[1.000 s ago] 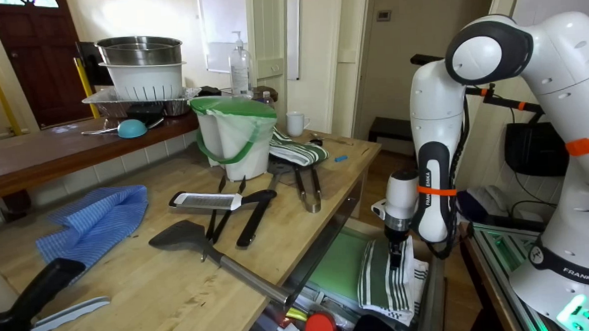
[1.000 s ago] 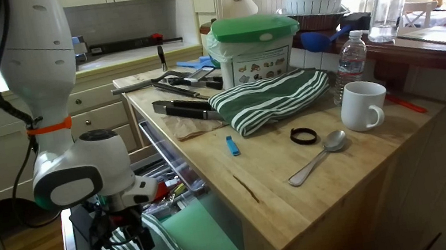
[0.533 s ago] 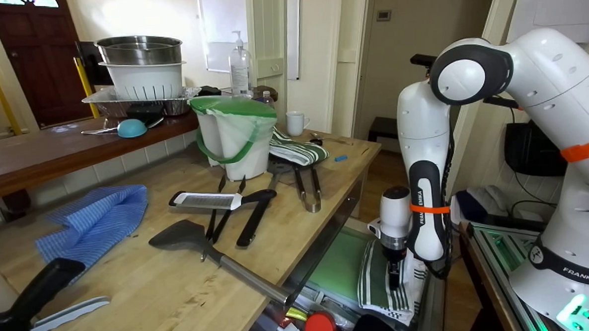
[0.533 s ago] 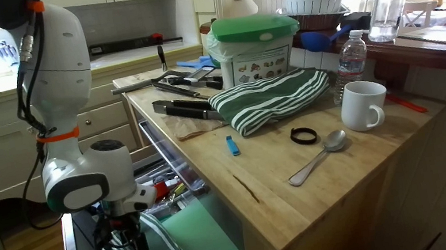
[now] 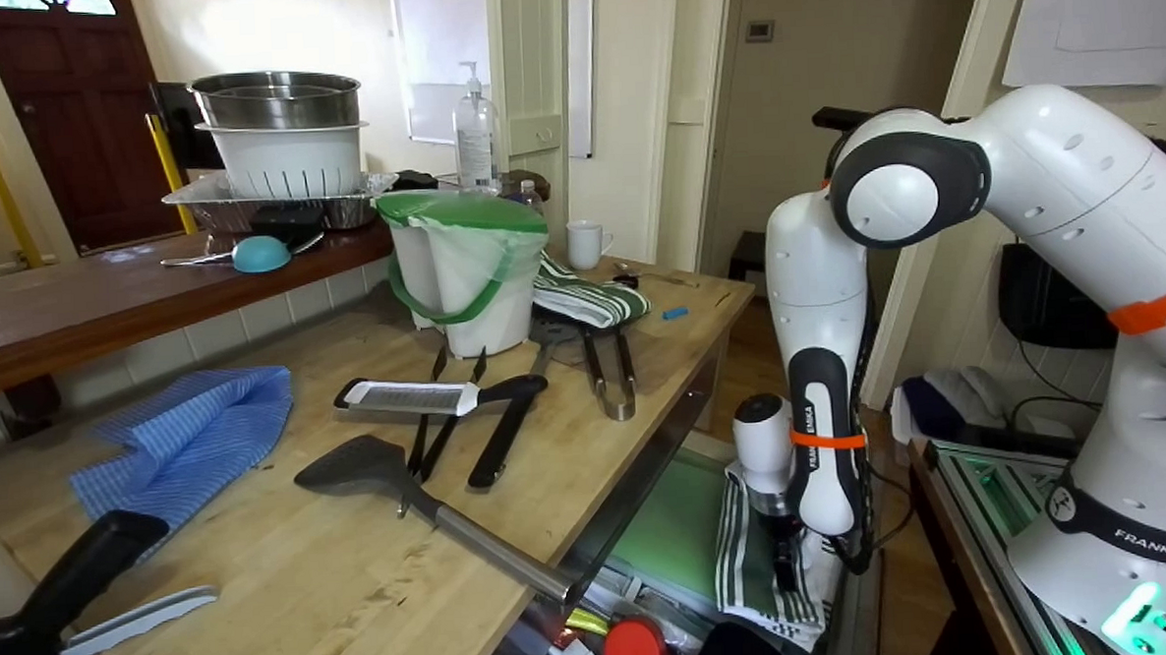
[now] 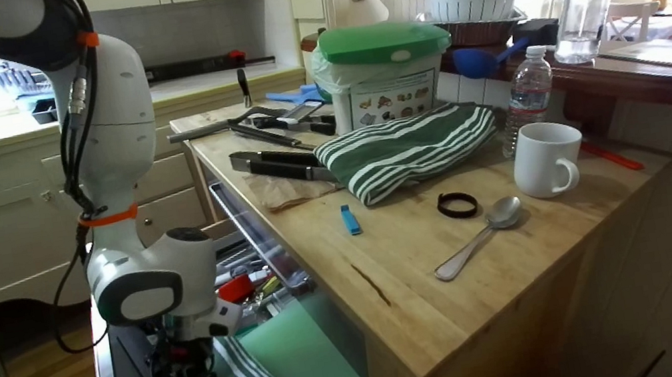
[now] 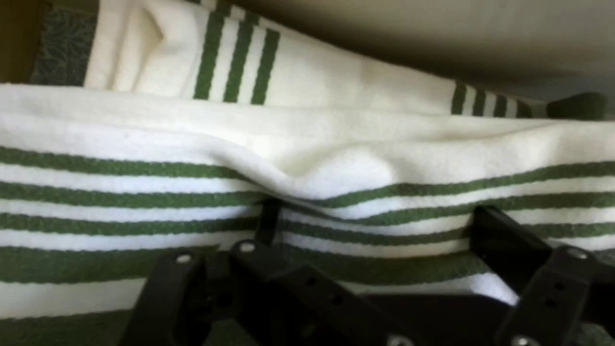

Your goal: Take the black item out of the drawer

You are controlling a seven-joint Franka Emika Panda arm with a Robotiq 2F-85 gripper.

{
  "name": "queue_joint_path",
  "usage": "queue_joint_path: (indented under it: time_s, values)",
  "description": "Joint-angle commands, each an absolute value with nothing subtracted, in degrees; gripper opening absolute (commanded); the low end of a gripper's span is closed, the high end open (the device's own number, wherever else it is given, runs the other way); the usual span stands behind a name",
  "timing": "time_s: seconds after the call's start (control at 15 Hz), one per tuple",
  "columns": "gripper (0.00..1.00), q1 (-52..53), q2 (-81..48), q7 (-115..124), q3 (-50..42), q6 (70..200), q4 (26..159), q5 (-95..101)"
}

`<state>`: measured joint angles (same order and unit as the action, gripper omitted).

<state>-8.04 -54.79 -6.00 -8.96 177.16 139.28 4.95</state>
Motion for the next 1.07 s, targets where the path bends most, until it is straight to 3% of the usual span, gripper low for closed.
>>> queue_joint_path:
  time_s: [0.0,0.4,0.53,1.0]
  values:
    - [1.00,-7.64,-62.52,-5.81,-9.91,170.22,131.19,4.83]
    - [1.00,-9.46,-62.80,-7.30,-10.66,169.08,131.54,5.89]
    - [1.00,-5.85,-62.55,-7.14,-12.13,163.76,131.78,7.04]
    - [1.00,-7.79,-61.31,-18.90,-13.48,154.72,131.87,16.52]
